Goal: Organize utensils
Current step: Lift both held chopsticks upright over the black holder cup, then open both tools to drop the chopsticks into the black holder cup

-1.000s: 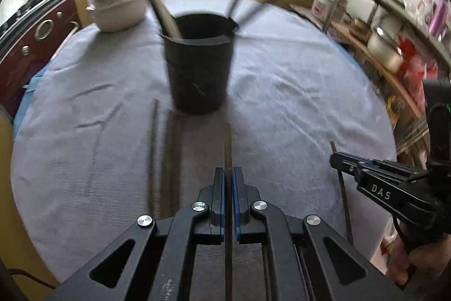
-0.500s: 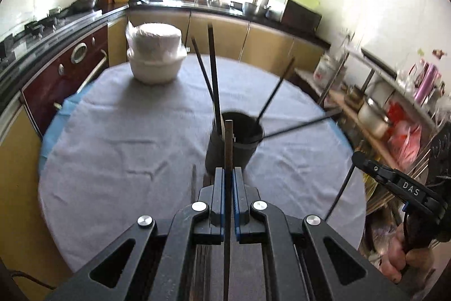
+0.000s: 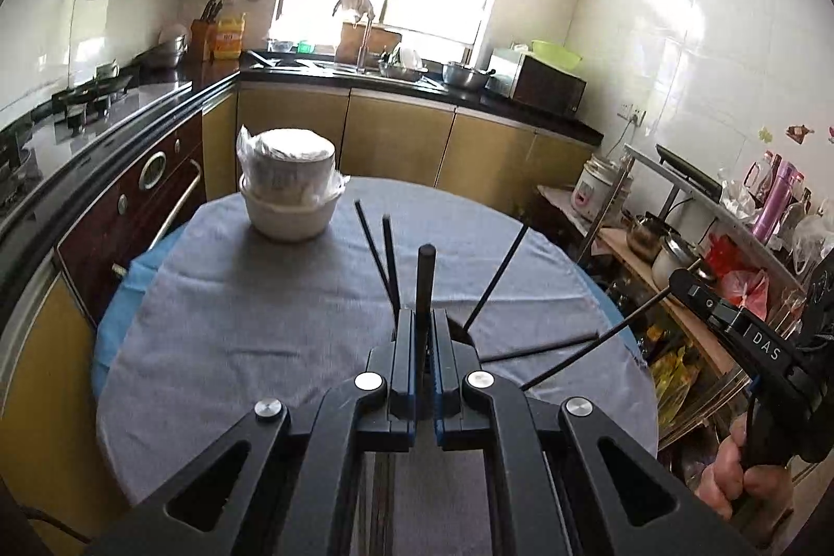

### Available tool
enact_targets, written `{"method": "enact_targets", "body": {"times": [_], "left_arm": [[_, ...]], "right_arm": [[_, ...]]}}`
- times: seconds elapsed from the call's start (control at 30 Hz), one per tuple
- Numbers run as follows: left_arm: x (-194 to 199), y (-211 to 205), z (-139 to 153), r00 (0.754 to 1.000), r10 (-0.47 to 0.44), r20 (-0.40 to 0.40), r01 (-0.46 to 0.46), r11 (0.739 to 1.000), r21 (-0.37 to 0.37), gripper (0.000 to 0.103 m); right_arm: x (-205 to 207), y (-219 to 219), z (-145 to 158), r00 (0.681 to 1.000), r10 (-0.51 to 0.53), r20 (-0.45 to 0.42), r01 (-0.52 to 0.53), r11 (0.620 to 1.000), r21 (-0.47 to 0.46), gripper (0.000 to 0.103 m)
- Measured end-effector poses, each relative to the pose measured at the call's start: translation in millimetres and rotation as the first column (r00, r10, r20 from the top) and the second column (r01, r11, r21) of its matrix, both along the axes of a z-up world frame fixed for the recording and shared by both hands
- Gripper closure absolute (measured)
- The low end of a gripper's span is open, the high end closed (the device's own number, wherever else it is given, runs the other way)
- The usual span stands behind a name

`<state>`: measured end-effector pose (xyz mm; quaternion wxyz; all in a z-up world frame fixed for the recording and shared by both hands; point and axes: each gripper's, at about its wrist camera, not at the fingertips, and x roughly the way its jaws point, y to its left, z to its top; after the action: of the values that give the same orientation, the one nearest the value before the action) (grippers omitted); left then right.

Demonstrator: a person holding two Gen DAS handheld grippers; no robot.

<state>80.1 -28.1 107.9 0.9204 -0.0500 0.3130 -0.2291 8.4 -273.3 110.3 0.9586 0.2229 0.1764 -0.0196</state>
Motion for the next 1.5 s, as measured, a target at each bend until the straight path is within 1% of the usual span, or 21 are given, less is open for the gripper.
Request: {"method": "enact_targets", "body": {"times": [0.23,0.37,0.53,0.67,0.8,0.9,0.93,1.07,1.17,1.27,1.37,1.4,1.43,1.47,1.5], "left_arm": [[8,-10,29,0.999,-0.023,0.041,0.022,1.0,0.013,0.098],[11,-15,46,0.997,-0.042,0.067,0.041,0.999,0.013,0.098],[17,-23,71,0.992,-0.043,0.122,0.042,0.999,0.01,0.098],[23,-29,82,0.988,-0.029,0.155,0.029,1.0,-0.001,0.098],[29,-33,78,0.984,0.004,0.18,-0.005,1.0,0.001,0.098],[32,-36,66,0.982,0.022,0.188,-0.026,1.0,0.015,0.098],[35,-36,60,0.983,0.027,0.18,-0.031,0.999,0.021,0.098],[43,-34,37,0.994,0.028,0.105,-0.03,0.999,0.017,0.098],[44,-33,25,0.998,0.011,0.061,-0.012,1.0,0.027,0.098],[37,-33,20,0.998,-0.014,0.054,0.012,0.999,0.045,0.098],[30,-34,18,0.997,-0.031,0.067,0.026,0.997,0.079,0.098],[29,-34,18,0.997,-0.033,0.068,0.027,0.996,0.084,0.098],[26,-32,18,0.997,-0.035,0.07,0.028,0.995,0.091,0.098],[24,-32,18,0.997,-0.037,0.072,0.03,0.995,0.094,0.096],[21,-29,18,0.996,-0.04,0.074,0.033,0.995,0.096,0.092]], "right_arm": [[4,-9,24,0.999,-0.032,0.021,0.033,0.998,-0.05,0.097],[5,-13,46,0.997,-0.052,0.06,0.057,0.995,-0.087,0.097],[10,-14,67,0.992,-0.053,0.113,0.064,0.993,-0.098,0.097],[20,-7,75,0.989,-0.038,0.14,0.051,0.994,-0.093,0.097],[37,7,69,0.992,-0.011,0.128,0.023,0.996,-0.091,0.097],[47,15,59,0.993,0.001,0.116,0.01,0.995,-0.098,0.097],[51,18,54,0.994,0.005,0.105,0.005,0.995,-0.102,0.097],[63,25,32,0.998,0.022,0.05,-0.017,0.993,-0.114,0.097],[69,28,15,0.999,0.049,-0.006,-0.049,0.994,-0.102,0.097],[69,24,5,0.995,0.083,-0.047,-0.086,0.995,-0.053,0.096],[65,20,0,0.994,0.094,-0.053,-0.096,0.995,-0.031,0.094],[64,19,-1,0.994,0.095,-0.06,-0.096,0.995,-0.025,0.09],[64,18,0,0.993,0.097,-0.067,-0.099,0.995,-0.016,0.084],[62,16,-1,0.992,0.101,-0.072,-0.101,0.995,-0.003,0.08],[59,14,-1,0.993,0.1,-0.069,-0.099,0.995,0.011,0.075]]}}
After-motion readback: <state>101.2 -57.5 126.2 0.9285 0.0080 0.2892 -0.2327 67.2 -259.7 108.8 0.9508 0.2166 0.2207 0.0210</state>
